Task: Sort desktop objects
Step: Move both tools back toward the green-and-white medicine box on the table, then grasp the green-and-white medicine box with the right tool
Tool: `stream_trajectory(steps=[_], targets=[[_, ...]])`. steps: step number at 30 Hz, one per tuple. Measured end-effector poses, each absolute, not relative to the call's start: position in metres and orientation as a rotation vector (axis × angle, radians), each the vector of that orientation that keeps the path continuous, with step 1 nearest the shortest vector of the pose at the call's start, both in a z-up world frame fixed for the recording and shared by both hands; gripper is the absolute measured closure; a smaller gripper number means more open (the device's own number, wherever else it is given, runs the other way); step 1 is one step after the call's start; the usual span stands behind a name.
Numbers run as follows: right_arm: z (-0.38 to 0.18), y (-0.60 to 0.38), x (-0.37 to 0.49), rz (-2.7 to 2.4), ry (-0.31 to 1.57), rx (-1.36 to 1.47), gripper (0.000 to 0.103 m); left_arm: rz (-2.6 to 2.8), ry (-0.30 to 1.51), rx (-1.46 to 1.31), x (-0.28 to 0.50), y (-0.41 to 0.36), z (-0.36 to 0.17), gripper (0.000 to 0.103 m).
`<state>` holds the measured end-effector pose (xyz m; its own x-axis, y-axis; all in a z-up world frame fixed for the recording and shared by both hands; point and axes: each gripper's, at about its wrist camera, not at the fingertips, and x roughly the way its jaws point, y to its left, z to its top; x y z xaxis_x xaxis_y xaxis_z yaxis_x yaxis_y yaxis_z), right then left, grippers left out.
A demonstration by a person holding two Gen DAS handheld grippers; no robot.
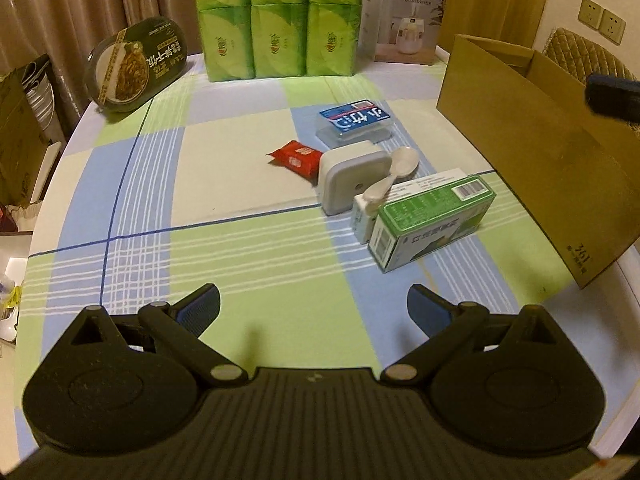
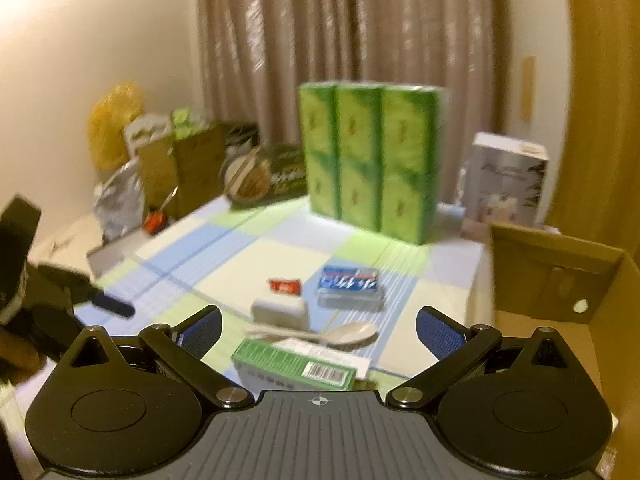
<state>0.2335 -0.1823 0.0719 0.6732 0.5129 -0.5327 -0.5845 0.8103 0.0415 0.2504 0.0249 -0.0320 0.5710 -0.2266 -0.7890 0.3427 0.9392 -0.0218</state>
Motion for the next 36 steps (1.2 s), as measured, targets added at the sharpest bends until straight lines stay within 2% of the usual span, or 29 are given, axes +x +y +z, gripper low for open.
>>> stream_trajectory(steps=[14, 30, 33, 35, 36], targets=[[0.017, -0.143, 0.257, 0.673, 0.745, -0.338, 0.007, -0.409, 0.884, 0.214, 0.246, 0.02, -0.036, 0.005], [-0.016, -0.126, 0.291, 0.692, 0.814, -0.413, 0.01, -0.43, 0.921, 0.321, 0.258, 0.009, -0.049, 0.005], [-0.02, -0.123, 0.292, 0.707, 0.821, -0.435, 0.013, -0.435, 0.928, 0.32, 0.26, 0.009, -0.052, 0.005], [-0.022, -0.124, 0.292, 0.7, 0.826, -0.438, 0.019, -0.442, 0.932, 0.313, 0.262, 0.008, -0.053, 0.005], [-0.022, -0.125, 0.293, 0.694, 0.834, -0.431, 0.025, -0.445, 0.935, 0.309, 0.263, 0.008, -0.054, 0.005]])
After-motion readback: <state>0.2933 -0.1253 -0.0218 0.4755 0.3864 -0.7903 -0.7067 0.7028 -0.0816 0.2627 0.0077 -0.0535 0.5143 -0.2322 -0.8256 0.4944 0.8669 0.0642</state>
